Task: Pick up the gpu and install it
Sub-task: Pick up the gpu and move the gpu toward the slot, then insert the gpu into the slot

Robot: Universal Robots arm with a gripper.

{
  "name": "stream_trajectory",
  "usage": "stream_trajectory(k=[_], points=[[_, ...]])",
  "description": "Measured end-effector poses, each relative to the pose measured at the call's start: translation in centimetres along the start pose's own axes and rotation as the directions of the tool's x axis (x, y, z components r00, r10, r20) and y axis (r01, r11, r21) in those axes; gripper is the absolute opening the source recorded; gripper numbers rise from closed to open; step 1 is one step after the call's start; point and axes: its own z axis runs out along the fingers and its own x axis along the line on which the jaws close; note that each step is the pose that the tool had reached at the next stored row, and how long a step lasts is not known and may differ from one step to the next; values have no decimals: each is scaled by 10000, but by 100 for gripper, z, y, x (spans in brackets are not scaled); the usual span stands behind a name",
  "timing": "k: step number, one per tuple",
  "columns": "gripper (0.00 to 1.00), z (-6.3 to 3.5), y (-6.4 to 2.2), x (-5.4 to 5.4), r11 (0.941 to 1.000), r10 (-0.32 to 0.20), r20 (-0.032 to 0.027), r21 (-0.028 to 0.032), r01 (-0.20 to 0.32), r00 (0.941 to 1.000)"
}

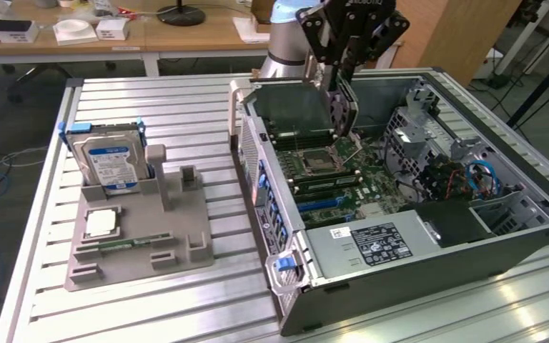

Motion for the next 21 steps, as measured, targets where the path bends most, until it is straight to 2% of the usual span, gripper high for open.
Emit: stream_trajectory(k=[6,13,21], points=[[26,5,12,-193,10000,-4,-1,1,4,10000],[26,10,23,-366,10000,-4,-1,1,4,10000],[26,10,24,-382,10000,-4,0,1,4,10000]])
